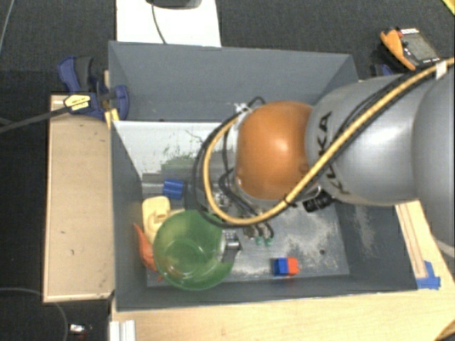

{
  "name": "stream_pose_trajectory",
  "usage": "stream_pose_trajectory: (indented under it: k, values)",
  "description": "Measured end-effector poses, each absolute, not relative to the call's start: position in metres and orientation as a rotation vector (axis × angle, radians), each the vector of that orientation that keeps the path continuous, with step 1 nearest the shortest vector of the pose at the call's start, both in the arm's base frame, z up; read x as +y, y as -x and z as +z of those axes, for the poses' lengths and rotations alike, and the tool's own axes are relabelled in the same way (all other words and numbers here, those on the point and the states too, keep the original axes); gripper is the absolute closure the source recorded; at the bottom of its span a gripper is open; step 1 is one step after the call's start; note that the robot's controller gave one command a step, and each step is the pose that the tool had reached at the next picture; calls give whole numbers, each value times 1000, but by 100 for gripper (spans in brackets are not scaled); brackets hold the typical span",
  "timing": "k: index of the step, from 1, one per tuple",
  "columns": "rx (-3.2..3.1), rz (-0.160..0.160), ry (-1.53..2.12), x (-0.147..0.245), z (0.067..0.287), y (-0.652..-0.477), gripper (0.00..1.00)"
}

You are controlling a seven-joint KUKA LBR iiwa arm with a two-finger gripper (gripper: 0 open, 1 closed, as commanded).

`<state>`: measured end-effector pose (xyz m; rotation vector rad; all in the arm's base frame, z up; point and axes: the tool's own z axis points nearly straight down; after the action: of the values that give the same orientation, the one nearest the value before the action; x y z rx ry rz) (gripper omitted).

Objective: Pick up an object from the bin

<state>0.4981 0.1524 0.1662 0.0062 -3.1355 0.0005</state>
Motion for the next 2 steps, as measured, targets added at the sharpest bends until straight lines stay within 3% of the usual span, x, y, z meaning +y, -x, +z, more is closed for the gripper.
stream_pose_trajectory:
  k: [1, 2]
  values:
    - [-3144, -2, 4, 151, 171, -500, 0]
    - [-3143, -4, -226, 150, 131, -493, 0]
